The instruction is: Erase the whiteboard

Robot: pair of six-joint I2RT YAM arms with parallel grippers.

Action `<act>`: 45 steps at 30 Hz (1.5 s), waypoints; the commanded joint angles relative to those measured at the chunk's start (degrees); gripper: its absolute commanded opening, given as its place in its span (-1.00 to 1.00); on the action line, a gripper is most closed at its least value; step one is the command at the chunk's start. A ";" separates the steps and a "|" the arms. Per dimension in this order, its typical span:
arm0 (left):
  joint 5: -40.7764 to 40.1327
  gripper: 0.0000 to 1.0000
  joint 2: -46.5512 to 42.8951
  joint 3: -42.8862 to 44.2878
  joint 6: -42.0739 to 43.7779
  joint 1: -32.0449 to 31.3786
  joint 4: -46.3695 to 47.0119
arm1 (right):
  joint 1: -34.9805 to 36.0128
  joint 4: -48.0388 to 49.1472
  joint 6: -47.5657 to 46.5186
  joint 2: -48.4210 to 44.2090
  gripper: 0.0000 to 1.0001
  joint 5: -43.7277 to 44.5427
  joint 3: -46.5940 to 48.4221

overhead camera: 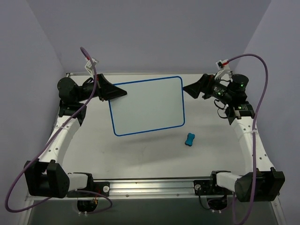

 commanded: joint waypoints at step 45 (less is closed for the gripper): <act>10.81 -0.59 25.58 17.42 -29.79 -2.58 47.57 | 6.90 8.65 1.86 -10.44 -1.00 -6.54 -2.81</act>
